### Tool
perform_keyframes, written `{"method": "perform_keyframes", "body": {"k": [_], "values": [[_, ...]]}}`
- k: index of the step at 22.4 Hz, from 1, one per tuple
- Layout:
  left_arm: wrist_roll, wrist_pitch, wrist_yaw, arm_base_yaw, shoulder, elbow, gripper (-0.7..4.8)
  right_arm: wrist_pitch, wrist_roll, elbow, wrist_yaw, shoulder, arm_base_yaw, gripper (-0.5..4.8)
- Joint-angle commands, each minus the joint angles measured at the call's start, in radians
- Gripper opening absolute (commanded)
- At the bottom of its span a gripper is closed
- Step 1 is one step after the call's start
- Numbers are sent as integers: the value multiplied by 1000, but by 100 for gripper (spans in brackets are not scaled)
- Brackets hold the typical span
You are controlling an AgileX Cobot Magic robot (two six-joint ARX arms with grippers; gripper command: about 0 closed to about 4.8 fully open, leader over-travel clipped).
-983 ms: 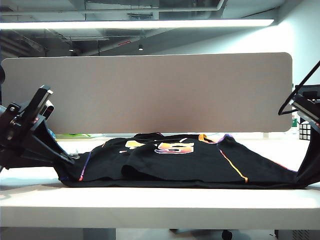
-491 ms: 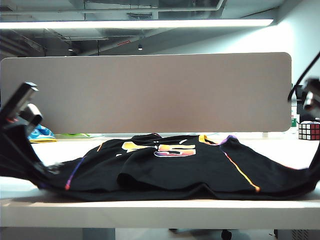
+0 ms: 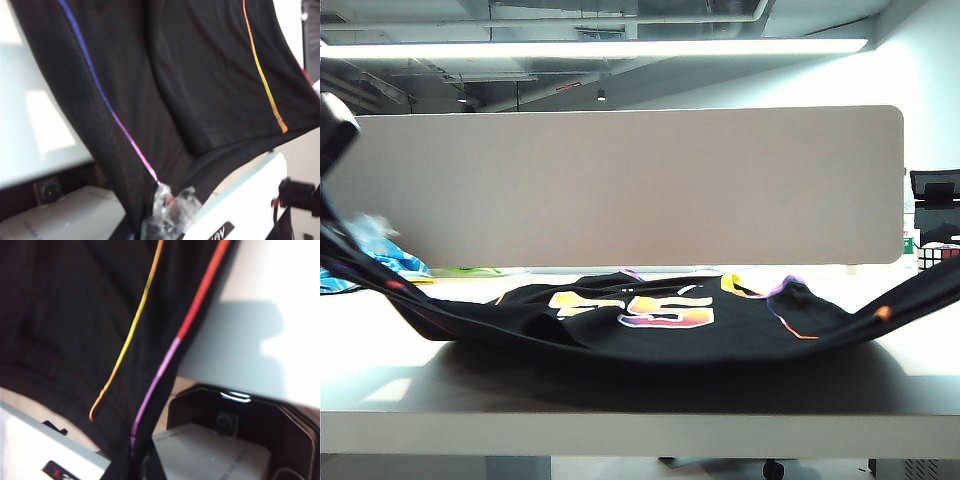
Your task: Fold the bottom side of the basketball jersey horizontally towards the center, about one-third of the way, and then fold the bottom of the basketball jersey up towards the top, creating a neat rectangle.
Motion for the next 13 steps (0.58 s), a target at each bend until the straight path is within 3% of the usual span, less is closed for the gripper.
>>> {"method": "perform_keyframes", "body": {"k": [1, 10, 13], "values": [[23, -130, -34, 1, -102, 1, -6, -43, 68, 6, -28, -108, 1, -9], [-46, -357, -23, 1, -413, 1, -6, -304, 220, 58, -24, -462, 0, -9], [-86, -361, 21, 1, -469, 1, -6, -322, 226, 100, -17, -484, 0, -9]]}}
